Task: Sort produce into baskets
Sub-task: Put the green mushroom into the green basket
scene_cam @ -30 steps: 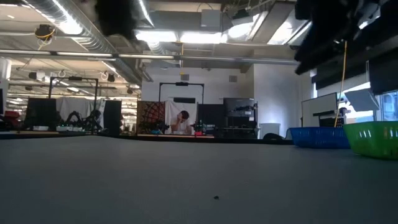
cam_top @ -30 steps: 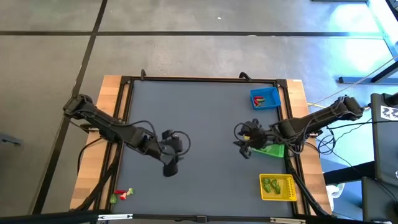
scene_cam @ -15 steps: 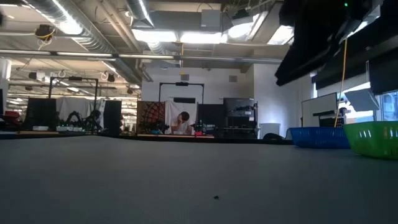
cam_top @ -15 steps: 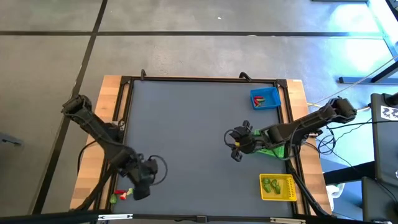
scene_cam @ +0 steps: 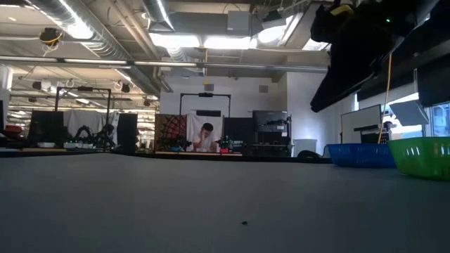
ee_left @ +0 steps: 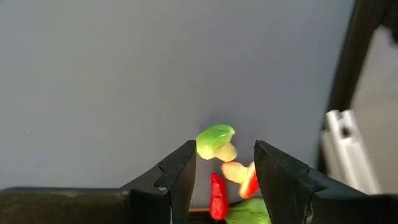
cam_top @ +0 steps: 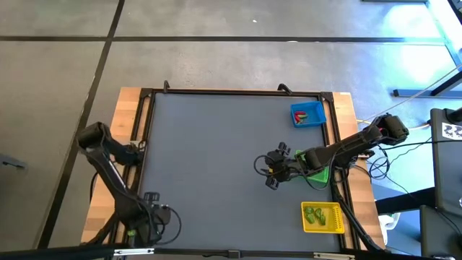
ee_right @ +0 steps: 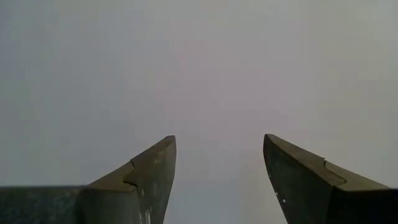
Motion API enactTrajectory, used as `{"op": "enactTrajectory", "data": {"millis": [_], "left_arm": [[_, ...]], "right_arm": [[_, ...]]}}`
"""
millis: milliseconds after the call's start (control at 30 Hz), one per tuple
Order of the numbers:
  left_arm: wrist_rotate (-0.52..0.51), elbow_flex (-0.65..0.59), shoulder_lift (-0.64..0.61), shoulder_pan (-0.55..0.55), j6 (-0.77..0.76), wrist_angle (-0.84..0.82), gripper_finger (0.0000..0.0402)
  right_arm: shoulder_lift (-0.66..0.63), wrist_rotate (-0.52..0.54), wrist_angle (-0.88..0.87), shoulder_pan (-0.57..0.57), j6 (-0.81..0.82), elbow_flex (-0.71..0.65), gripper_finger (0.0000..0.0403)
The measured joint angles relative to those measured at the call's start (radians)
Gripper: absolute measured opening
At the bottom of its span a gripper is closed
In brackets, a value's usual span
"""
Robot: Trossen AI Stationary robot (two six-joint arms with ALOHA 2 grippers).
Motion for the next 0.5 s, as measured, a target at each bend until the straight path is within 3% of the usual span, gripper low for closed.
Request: {"op": "enactTrajectory", "data": {"millis": [333, 500], "left_arm": [[-0.001, 0.0, 0.144, -0.051, 0.145, 0.013, 0.0133], [0.0, 0.0, 0.164, -0.046, 0.174, 0.012, 0.008]], "right_arm": [[0.0, 0.0, 0.046, 0.0, -0.026, 0.0, 0.0241], [0.0, 0.0, 0.046, 0.0, -0.027, 0.0, 0.0241]]}}
